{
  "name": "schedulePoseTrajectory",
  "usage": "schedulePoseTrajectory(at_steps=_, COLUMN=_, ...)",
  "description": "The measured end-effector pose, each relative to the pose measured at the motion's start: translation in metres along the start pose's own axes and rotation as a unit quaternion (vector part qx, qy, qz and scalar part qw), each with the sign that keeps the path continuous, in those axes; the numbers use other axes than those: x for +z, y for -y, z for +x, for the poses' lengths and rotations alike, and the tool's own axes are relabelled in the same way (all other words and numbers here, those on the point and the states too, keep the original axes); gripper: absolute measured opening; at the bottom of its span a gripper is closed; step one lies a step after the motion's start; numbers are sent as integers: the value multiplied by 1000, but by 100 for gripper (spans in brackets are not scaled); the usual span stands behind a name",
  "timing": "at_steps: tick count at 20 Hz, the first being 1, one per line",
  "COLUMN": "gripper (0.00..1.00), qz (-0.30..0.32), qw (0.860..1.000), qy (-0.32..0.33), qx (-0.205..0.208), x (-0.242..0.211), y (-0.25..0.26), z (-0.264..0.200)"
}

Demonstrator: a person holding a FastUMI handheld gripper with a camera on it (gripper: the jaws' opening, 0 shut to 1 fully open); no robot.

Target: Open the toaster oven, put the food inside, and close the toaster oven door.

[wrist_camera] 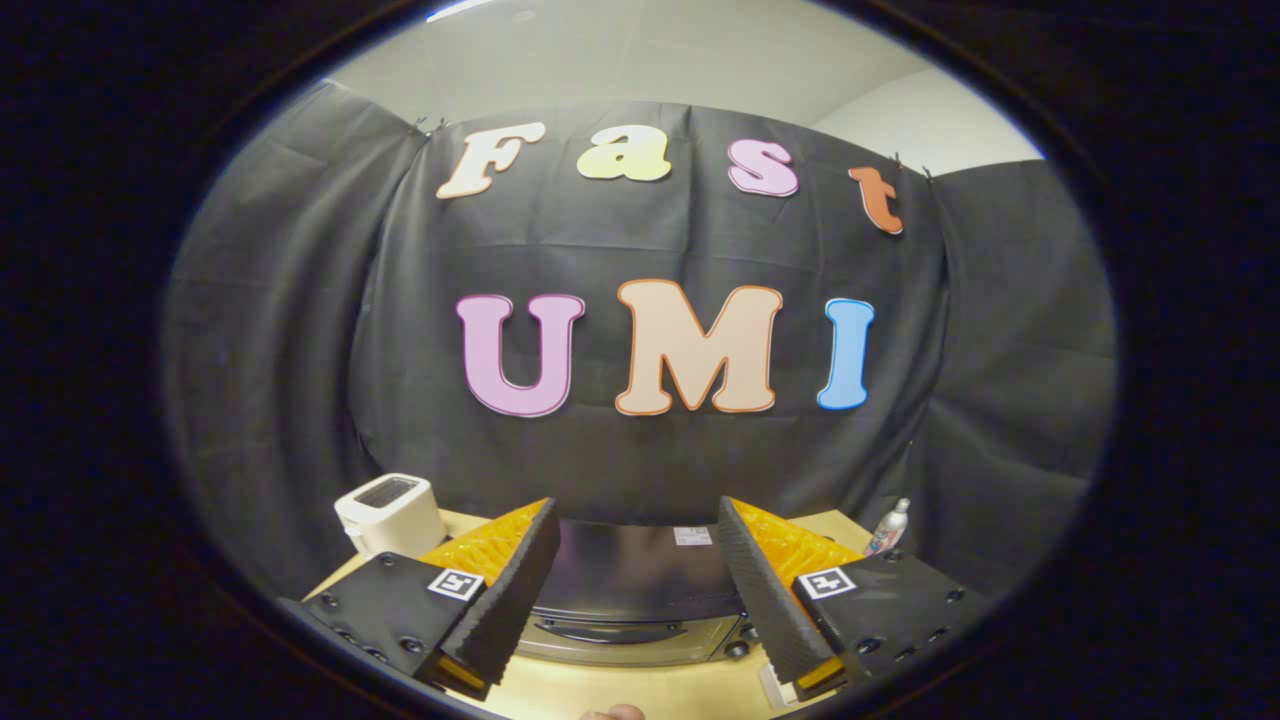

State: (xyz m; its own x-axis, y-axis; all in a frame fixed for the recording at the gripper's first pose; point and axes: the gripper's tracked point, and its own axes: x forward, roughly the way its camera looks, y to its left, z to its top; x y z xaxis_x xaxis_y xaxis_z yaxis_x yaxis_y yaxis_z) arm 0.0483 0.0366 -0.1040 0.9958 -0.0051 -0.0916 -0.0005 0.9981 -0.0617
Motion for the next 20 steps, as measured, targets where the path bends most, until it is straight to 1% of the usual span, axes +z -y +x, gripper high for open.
schedulePoseTrajectory(at_steps=3, gripper=98, qz=-4, qw=1000, qy=-30, qx=2, x=-41, y=-8, z=17)
schedulePoseTrajectory(at_steps=5, gripper=98, qz=-6, qw=998, qy=-54, qx=-5, x=-70, y=-10, z=29)
schedulePoseTrajectory(at_steps=7, gripper=98, qz=2, qw=997, qy=-77, qx=-4, x=-98, y=-14, z=39)
schedulePoseTrajectory(at_steps=9, gripper=98, qz=7, qw=995, qy=-103, qx=1, x=-125, y=-20, z=45)
schedulePoseTrajectory(at_steps=13, gripper=98, qz=0, qw=989, qy=-145, qx=3, x=-165, y=-24, z=46)
schedulePoseTrajectory(at_steps=15, gripper=98, qz=24, qw=991, qy=-135, qx=0, x=-165, y=-22, z=42)
schedulePoseTrajectory(at_steps=16, gripper=98, qz=44, qw=989, qy=-143, qx=0, x=-171, y=-21, z=40)
schedulePoseTrajectory(at_steps=17, gripper=99, qz=56, qw=990, qy=-131, qx=-1, x=-168, y=-20, z=41)
schedulePoseTrajectory(at_steps=20, gripper=99, qz=32, qw=990, qy=-134, qx=4, x=-171, y=-23, z=37)
